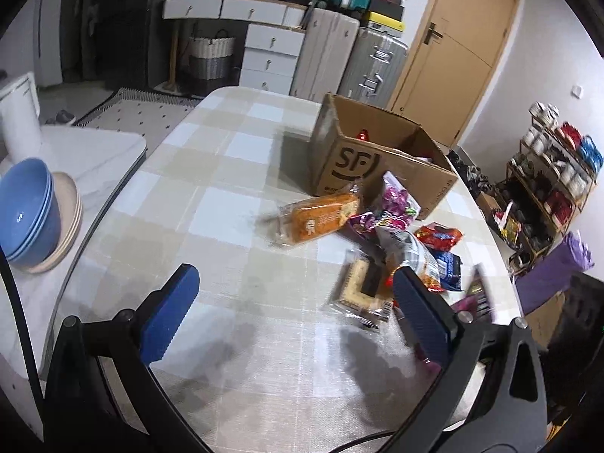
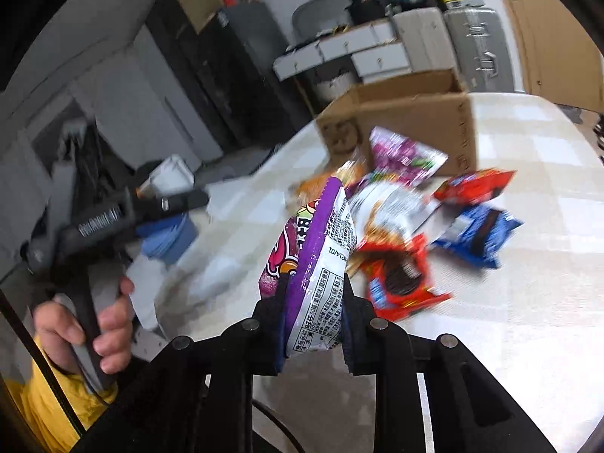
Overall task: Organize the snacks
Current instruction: 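Grasp the purple candy bag with the right gripper and lift it, then grasp the white noodle-snack bag with the left gripper while the right holds the purple bag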
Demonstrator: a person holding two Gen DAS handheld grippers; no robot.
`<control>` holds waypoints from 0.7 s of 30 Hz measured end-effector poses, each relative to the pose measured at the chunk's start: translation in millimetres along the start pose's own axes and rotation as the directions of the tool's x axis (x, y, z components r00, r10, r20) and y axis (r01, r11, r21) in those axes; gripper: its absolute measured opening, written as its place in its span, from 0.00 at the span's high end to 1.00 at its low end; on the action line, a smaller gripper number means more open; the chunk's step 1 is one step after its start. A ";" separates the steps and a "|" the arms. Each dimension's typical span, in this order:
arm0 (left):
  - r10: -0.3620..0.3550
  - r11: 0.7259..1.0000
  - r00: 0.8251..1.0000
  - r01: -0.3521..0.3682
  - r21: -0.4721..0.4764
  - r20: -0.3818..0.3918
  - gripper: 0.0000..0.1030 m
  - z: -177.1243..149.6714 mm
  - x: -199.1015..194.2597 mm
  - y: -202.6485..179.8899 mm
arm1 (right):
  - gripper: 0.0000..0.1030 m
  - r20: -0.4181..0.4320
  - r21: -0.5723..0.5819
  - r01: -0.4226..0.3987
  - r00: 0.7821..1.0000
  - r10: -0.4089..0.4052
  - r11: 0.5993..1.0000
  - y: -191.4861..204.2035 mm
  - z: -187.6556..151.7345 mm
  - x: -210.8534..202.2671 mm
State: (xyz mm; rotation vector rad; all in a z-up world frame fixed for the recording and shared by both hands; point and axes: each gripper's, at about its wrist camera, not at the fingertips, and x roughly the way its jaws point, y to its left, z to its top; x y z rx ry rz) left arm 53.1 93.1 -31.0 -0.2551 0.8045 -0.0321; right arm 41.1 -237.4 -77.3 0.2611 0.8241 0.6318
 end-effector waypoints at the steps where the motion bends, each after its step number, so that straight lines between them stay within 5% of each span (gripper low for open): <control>1: 0.002 1.000 1.000 -0.002 -0.007 -0.006 0.01 0.2 1.6 1.8 | 0.79 0.008 0.010 -0.002 1.000 0.002 1.000 -2.8 2.0 -2.8; 13: 0.030 0.999 0.998 -0.027 0.044 -0.061 0.01 -8.0 21.0 -12.8 | 0.79 0.067 0.045 0.006 0.998 -0.010 0.999 -13.3 10.2 -29.7; 21: -0.073 0.993 0.992 0.082 0.085 -0.105 0.01 4.5 47.8 -52.0 | 0.79 0.093 0.126 0.107 0.989 -0.119 0.986 -37.2 14.5 -53.4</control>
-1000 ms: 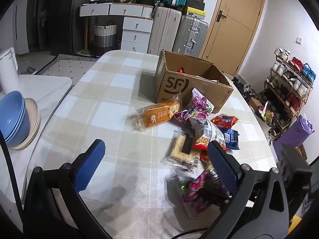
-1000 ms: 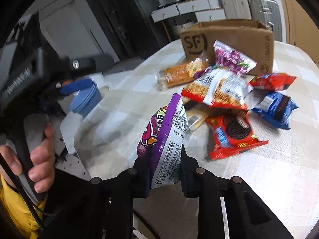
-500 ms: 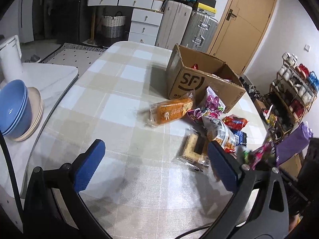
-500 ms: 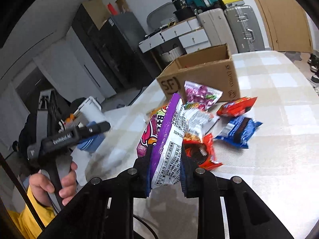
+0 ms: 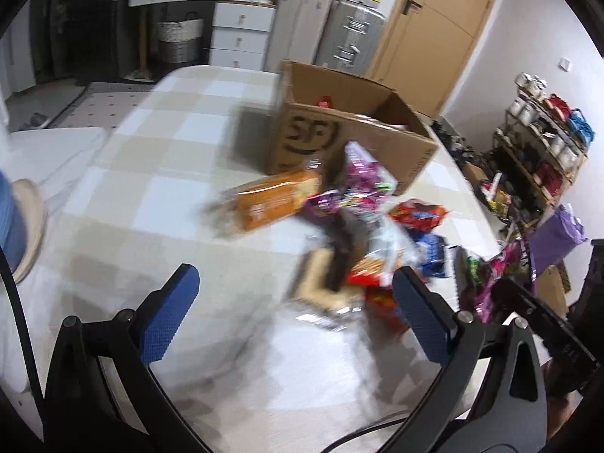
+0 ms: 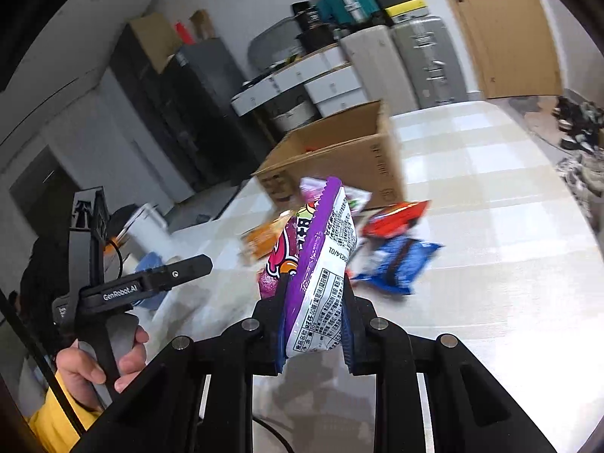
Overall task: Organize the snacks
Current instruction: 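Grasp the white noodle-snack bag with the left gripper while the right holds the purple bag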
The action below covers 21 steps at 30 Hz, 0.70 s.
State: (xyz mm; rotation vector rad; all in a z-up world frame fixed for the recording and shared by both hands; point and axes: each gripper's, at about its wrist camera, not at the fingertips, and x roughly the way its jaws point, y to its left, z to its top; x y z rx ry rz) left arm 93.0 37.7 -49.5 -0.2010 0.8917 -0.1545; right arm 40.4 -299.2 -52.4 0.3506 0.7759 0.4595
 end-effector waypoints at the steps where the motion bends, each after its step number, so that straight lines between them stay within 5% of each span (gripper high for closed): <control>1: -0.012 1.000 1.000 0.012 0.013 -0.006 0.01 3.5 4.7 -6.9 | 0.79 0.004 0.006 0.003 1.000 -0.003 1.000 -3.1 0.9 -2.4; 11: 0.058 0.990 0.994 -0.046 0.129 -0.089 0.01 32.6 71.8 -84.7 | 0.79 0.033 0.076 0.001 0.999 -0.003 0.997 -28.4 8.0 -25.9; 15: 0.133 0.980 0.981 -0.108 0.168 -0.141 0.01 31.1 100.7 -99.0 | 0.79 0.031 0.079 0.005 1.000 -0.007 0.997 -33.5 7.5 -30.5; 21: 0.148 0.980 0.970 -0.117 0.161 -0.192 0.05 29.9 124.7 -102.5 | 0.79 0.004 0.122 0.016 1.000 -0.016 0.992 -45.5 7.3 -29.7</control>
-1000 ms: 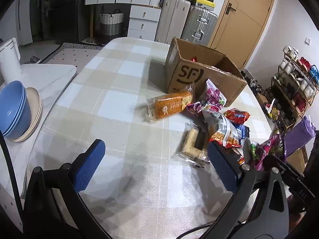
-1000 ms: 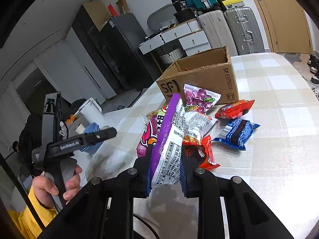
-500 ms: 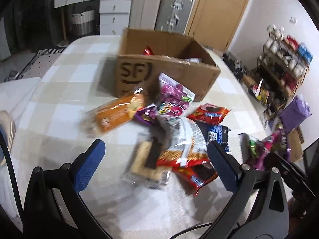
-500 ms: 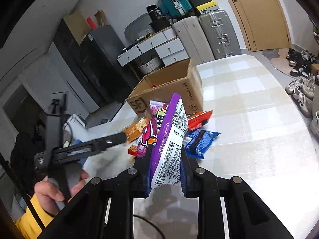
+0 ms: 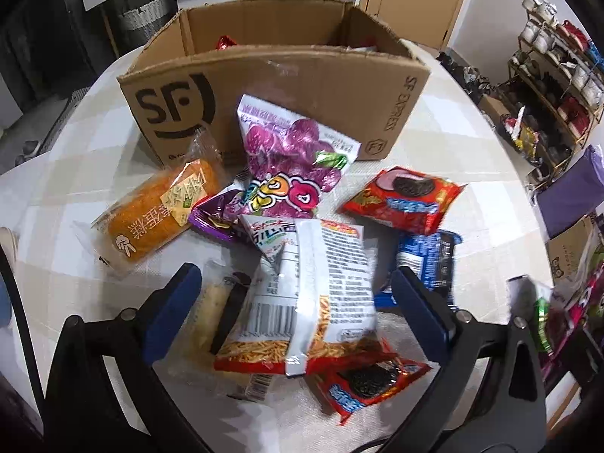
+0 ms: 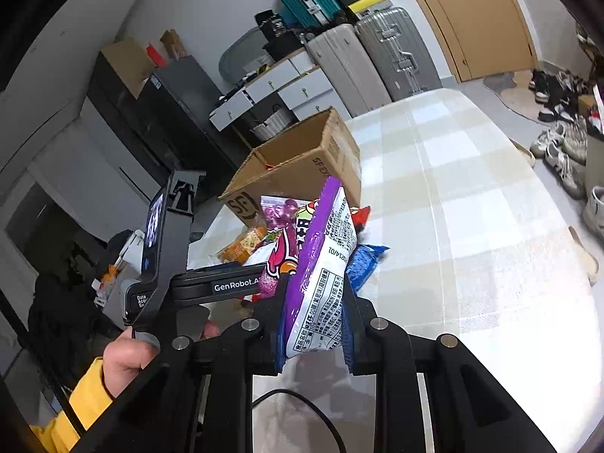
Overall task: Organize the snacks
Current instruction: 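Grasp the white noodle-snack bag with the left gripper while the right holds the purple bag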
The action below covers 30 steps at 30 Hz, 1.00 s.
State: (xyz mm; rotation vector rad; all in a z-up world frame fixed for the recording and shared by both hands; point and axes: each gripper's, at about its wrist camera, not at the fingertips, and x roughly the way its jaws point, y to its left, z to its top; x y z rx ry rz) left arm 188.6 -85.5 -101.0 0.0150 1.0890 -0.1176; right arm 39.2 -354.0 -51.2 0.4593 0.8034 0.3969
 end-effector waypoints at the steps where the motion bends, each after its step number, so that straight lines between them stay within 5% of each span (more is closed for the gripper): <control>1: -0.005 1.000 1.000 0.005 0.001 -0.004 0.09 1.0 2.8 0.4 | 0.79 -0.001 0.005 0.002 1.000 -0.002 1.000 -0.6 -0.2 -0.8; 4: -0.081 0.996 0.995 0.079 -0.037 -0.055 0.28 0.6 13.0 5.6 | 0.79 0.003 0.014 0.005 1.000 -0.005 1.000 -1.1 0.0 -2.5; 10: -0.156 0.986 0.988 0.155 -0.068 -0.001 0.52 5.0 2.6 17.7 | 0.79 0.006 0.002 0.010 1.000 -0.010 1.000 3.0 0.5 0.2; 18: -0.154 0.988 0.987 0.155 -0.025 0.053 0.55 1.2 -18.7 29.4 | 0.79 -0.003 0.015 0.021 1.000 -0.021 1.000 -0.4 -0.4 8.9; 30: -0.133 0.991 0.975 0.129 0.034 0.179 0.55 -72.1 -89.6 54.3 | 0.79 0.005 -0.124 -0.047 0.999 0.048 0.991 35.6 -3.7 21.8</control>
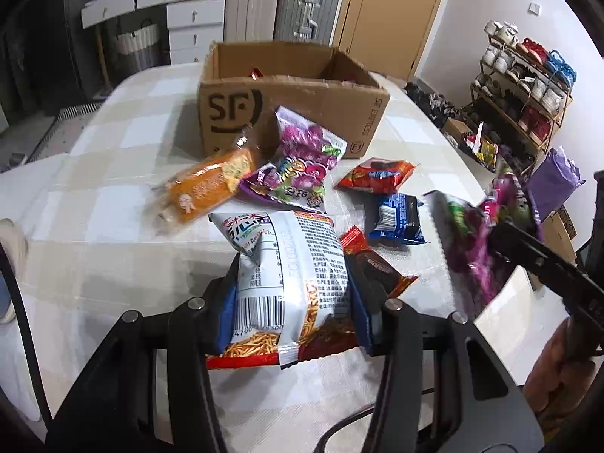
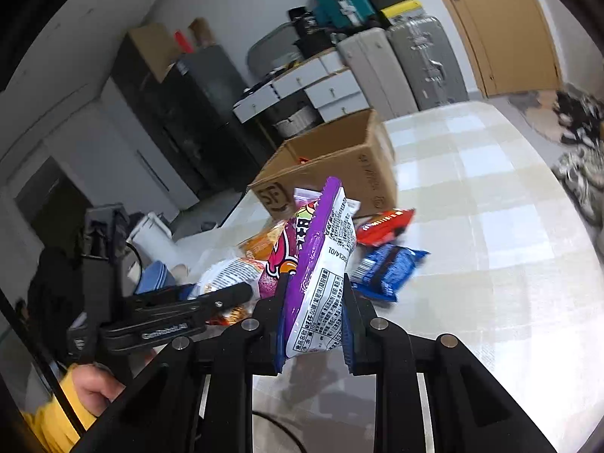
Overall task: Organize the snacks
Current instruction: 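Grasp the white noodle-snack bag with the left gripper while the right holds the purple bag, then carry both bags over the cardboard box and lower them inside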
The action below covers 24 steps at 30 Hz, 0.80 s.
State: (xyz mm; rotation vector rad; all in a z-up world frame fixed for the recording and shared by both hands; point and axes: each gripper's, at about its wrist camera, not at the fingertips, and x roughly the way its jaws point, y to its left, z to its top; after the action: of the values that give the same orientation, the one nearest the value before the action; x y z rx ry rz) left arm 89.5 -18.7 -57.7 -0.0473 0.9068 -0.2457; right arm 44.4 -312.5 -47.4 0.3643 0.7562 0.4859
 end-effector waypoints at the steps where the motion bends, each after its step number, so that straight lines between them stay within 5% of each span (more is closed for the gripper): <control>1: 0.003 1.000 1.000 -0.003 0.003 0.017 0.55 -0.9 -7.8 1.7 | 0.79 -0.003 -0.014 -0.006 1.000 0.006 1.000 2.8 0.0 1.7; 12: 0.029 0.998 0.993 -0.022 -0.055 0.115 0.55 -27.6 -65.1 34.0 | 0.79 -0.048 -0.013 0.019 0.999 -0.020 1.000 4.4 -6.3 29.4; 24: 0.019 0.999 0.994 -0.015 -0.033 0.110 0.55 -34.6 -66.9 30.4 | 0.79 -0.061 -0.038 0.015 0.998 -0.017 0.999 11.7 -11.8 38.5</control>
State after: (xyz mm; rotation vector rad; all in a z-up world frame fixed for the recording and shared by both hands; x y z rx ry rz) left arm 28.6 28.4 -31.8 -0.0823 0.8013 -0.2105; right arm 56.6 -280.3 -71.3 0.3089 0.8079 0.4973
